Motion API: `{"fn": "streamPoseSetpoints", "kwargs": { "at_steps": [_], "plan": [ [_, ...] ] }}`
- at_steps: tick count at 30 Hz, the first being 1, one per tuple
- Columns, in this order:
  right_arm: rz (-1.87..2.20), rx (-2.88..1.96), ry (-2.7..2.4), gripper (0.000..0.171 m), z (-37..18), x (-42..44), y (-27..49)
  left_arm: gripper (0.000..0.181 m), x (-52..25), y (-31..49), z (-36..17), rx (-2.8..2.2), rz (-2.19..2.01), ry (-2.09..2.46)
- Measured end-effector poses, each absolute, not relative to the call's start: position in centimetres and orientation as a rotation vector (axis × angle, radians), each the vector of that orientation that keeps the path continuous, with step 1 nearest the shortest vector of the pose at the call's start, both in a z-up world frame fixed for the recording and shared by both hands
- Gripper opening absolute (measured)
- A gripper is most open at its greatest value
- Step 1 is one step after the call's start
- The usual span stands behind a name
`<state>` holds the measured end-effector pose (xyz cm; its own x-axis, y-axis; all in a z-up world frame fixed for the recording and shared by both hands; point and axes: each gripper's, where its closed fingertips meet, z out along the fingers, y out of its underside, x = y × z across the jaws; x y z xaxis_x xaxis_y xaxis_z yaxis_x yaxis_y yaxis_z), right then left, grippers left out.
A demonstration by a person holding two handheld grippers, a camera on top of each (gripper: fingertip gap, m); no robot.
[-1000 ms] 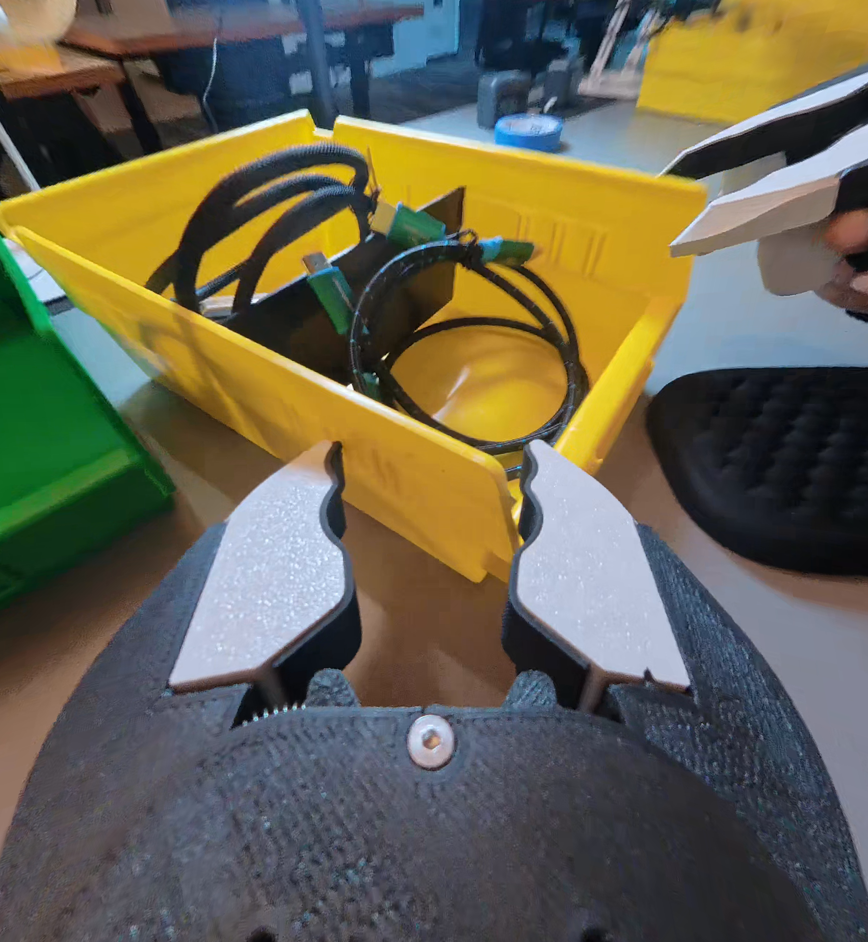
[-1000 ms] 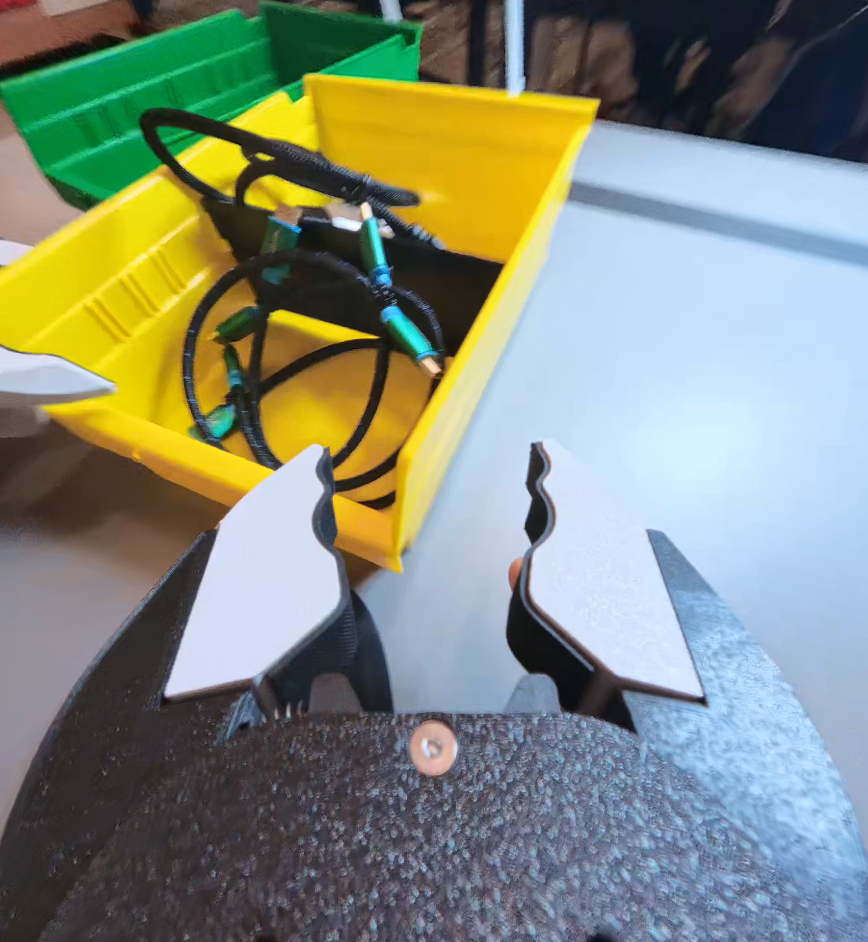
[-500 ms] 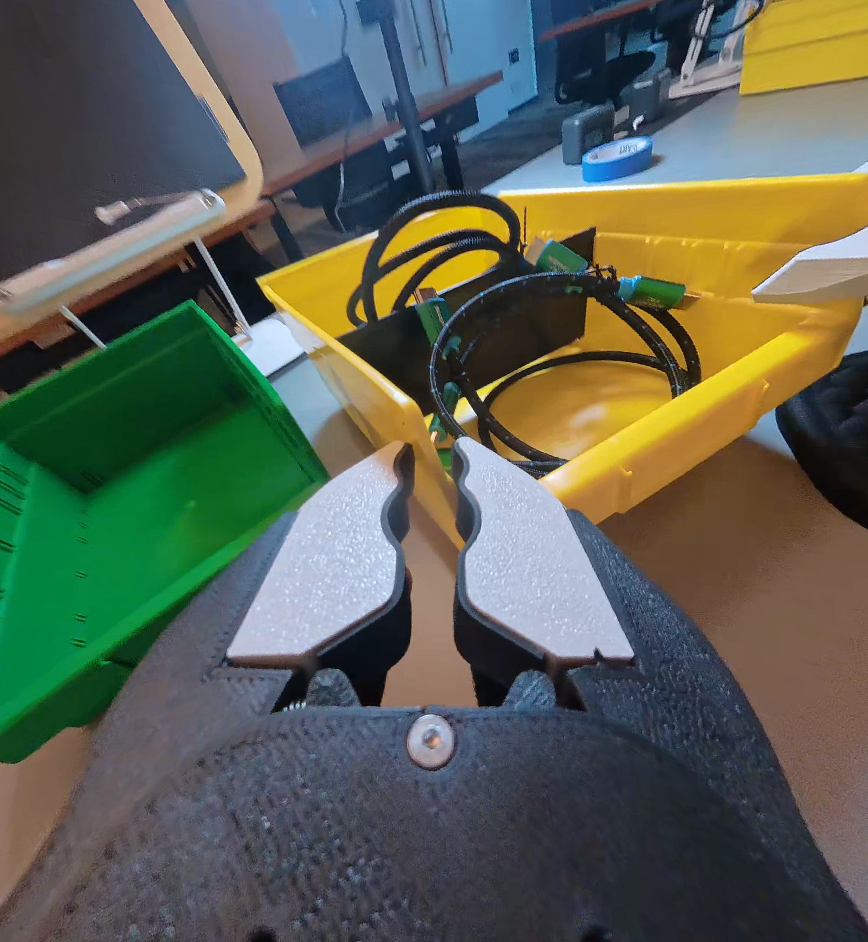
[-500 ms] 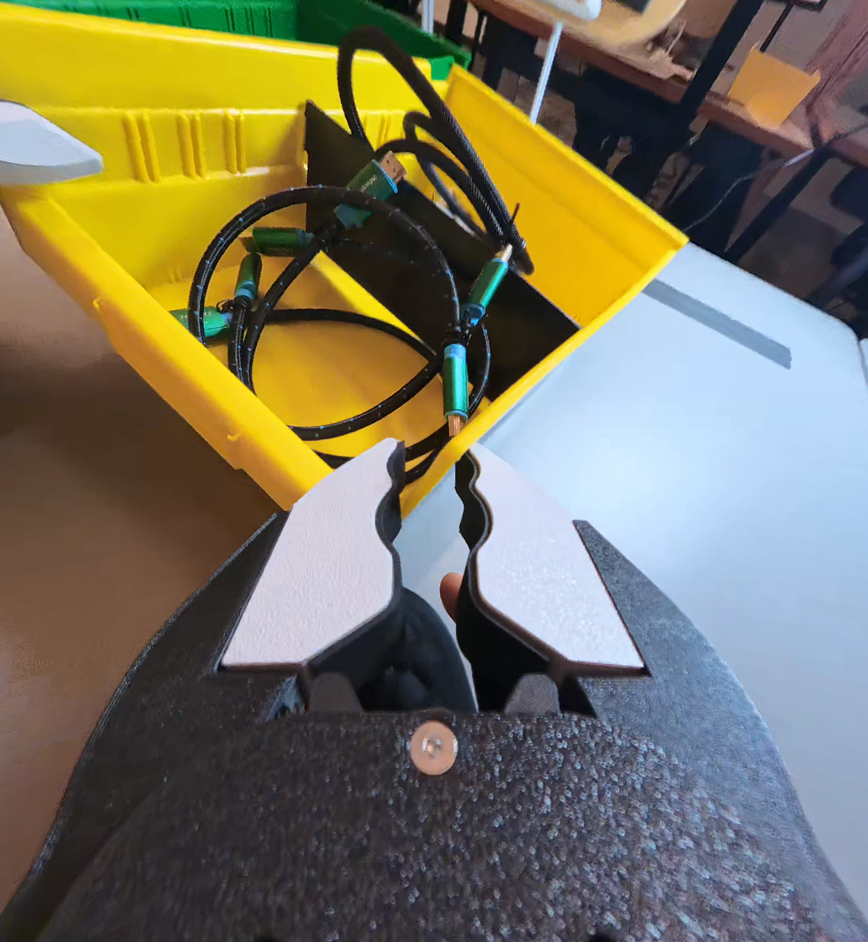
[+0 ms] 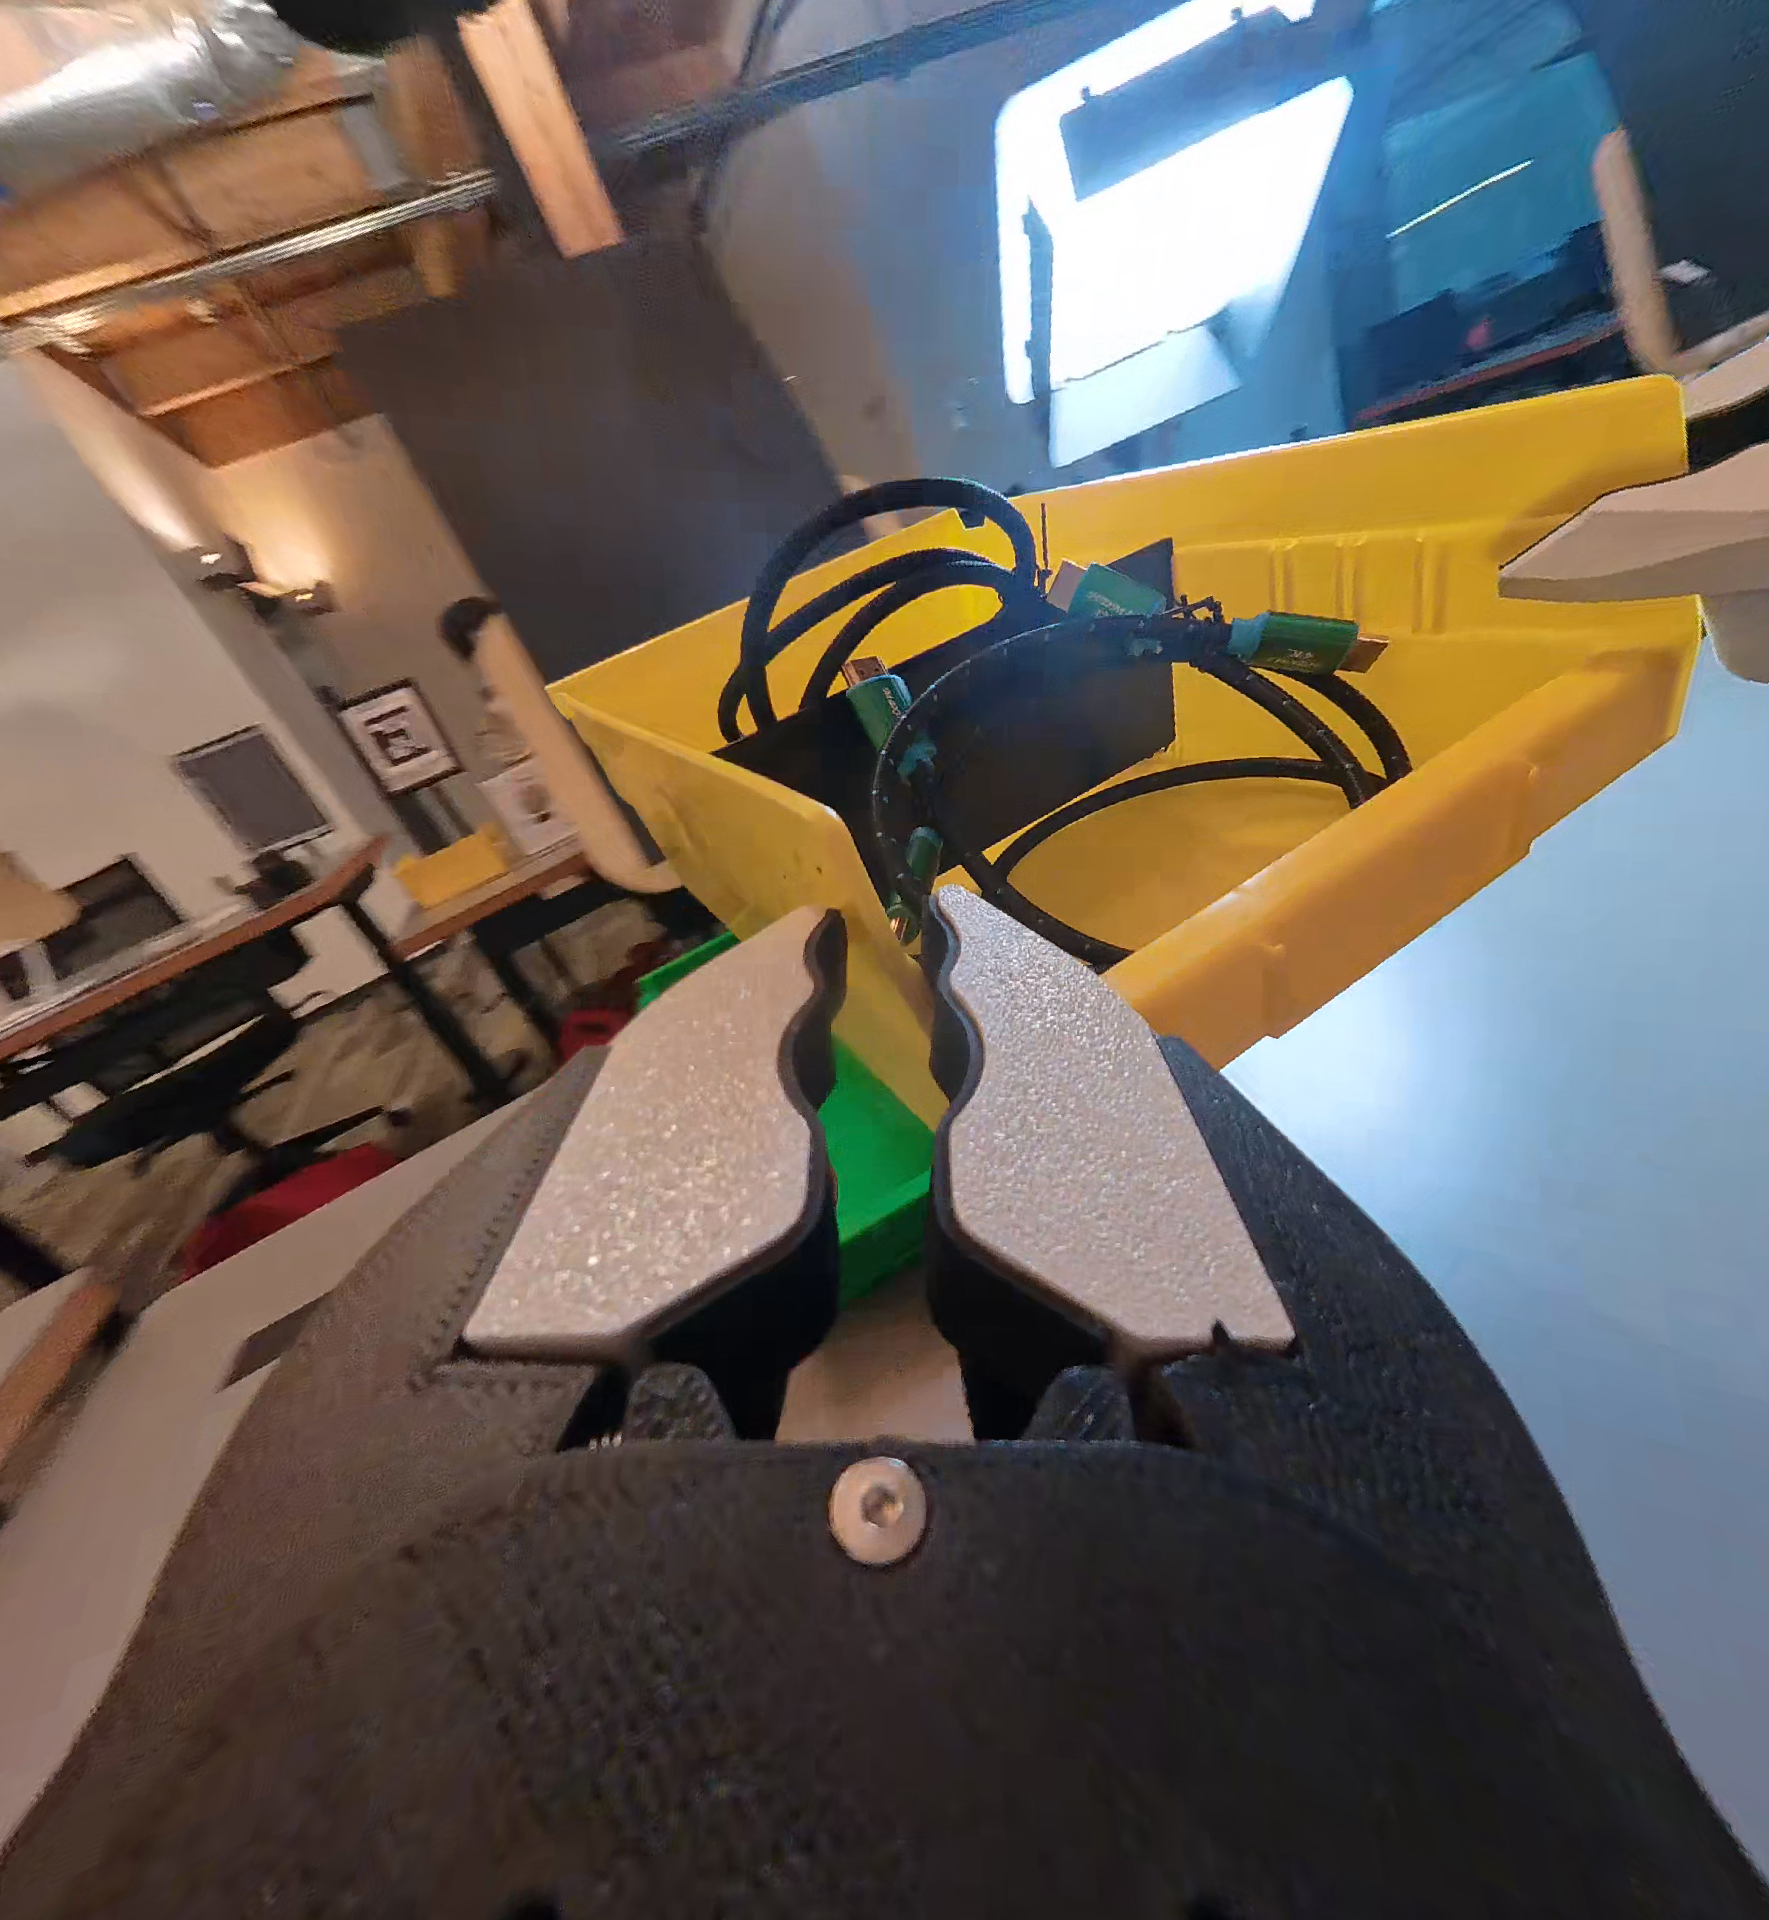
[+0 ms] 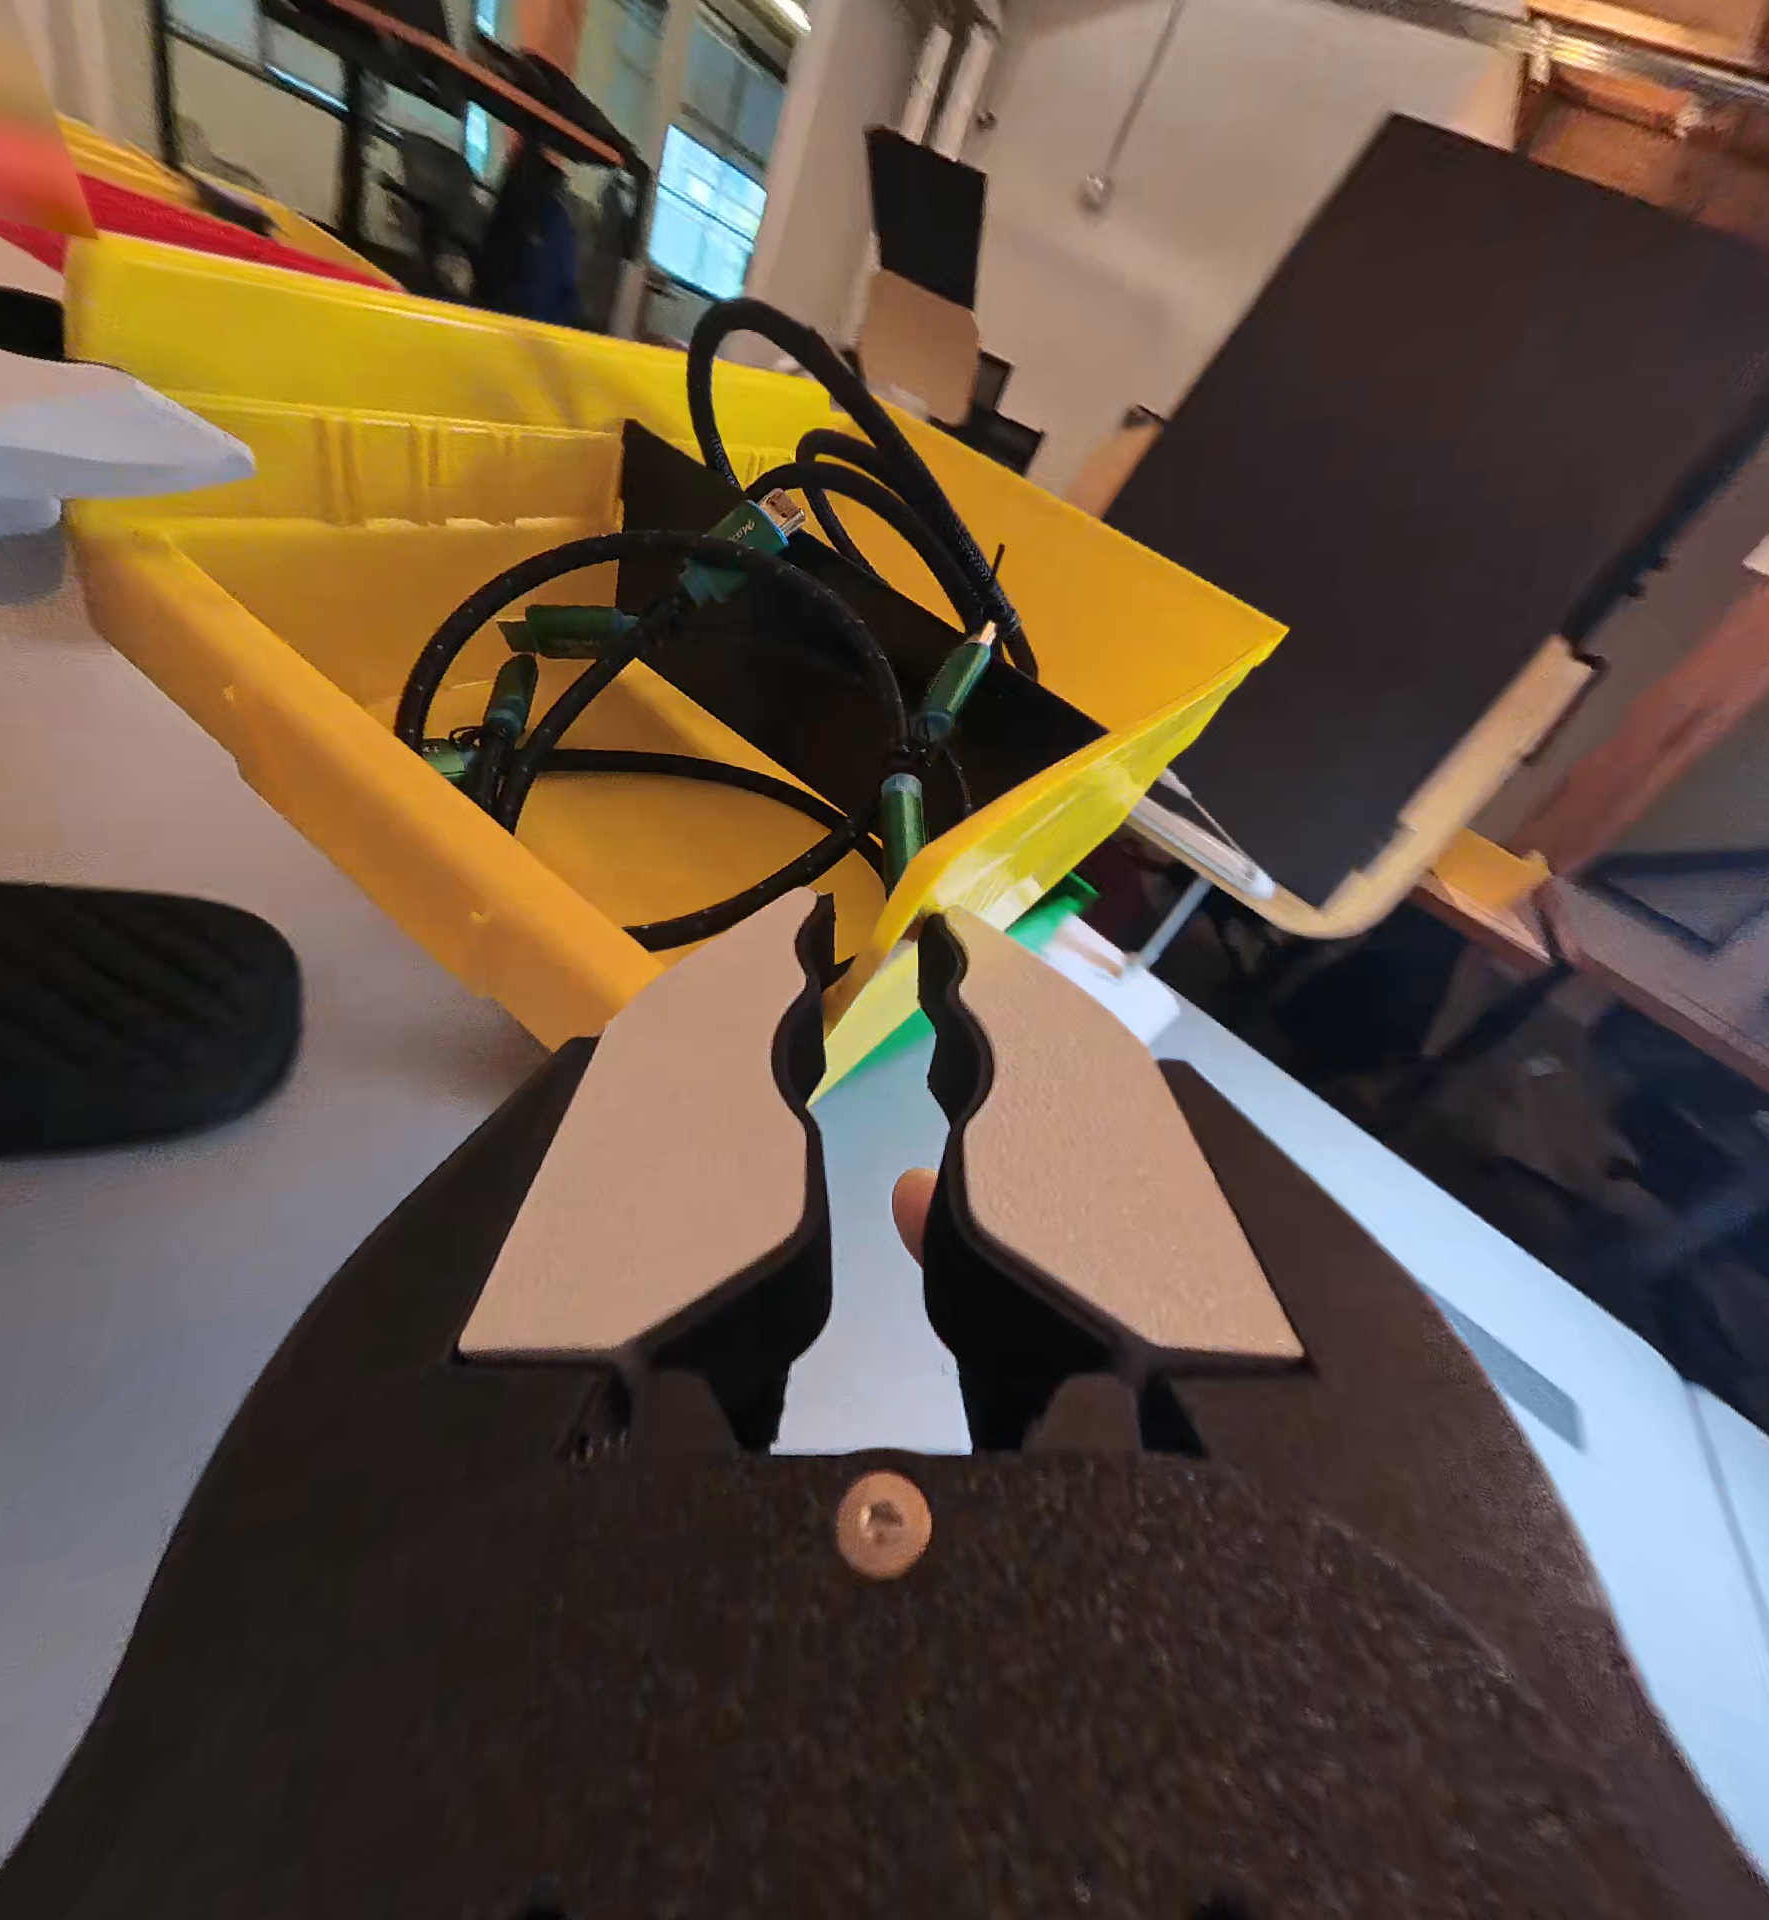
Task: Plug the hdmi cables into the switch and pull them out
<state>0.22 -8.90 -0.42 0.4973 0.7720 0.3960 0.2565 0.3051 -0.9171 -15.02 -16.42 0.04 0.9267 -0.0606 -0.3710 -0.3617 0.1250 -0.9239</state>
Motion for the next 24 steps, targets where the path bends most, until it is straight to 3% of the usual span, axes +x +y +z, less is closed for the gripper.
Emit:
{"fn": "streamPoseSetpoints", "kwargs": {
  "at_steps": [6, 13, 20, 22, 24],
  "plan": [
    [0.642, -1.169, -1.208, 0.015, -1.4, -13.1, -13.0, 0.015, -26.0, -24.1, -0.6, -1.516, 0.436, 0.199],
    [0.781, -1.222, -1.400, 0.013, -8.5, -22.1, -15.6, 0.015, -32.3, -29.8, -7.8, -1.672, 0.569, 0.031],
    [0.724, -1.365, -1.527, 0.017, -16.0, -24.7, -11.1, 0.015, -35.2, -25.9, -14.5, -1.767, 0.625, -0.027],
    [0.726, -1.439, -1.595, 0.035, -17.0, -24.2, -9.7, 0.015, -35.8, -23.3, -15.2, -1.770, 0.619, -0.046],
    [0.712, -1.457, -1.612, 0.042, -16.4, -23.0, -8.4, 0.016, -37.5, -20.9, -16.5, -1.824, 0.602, -0.069]
  ]
}}
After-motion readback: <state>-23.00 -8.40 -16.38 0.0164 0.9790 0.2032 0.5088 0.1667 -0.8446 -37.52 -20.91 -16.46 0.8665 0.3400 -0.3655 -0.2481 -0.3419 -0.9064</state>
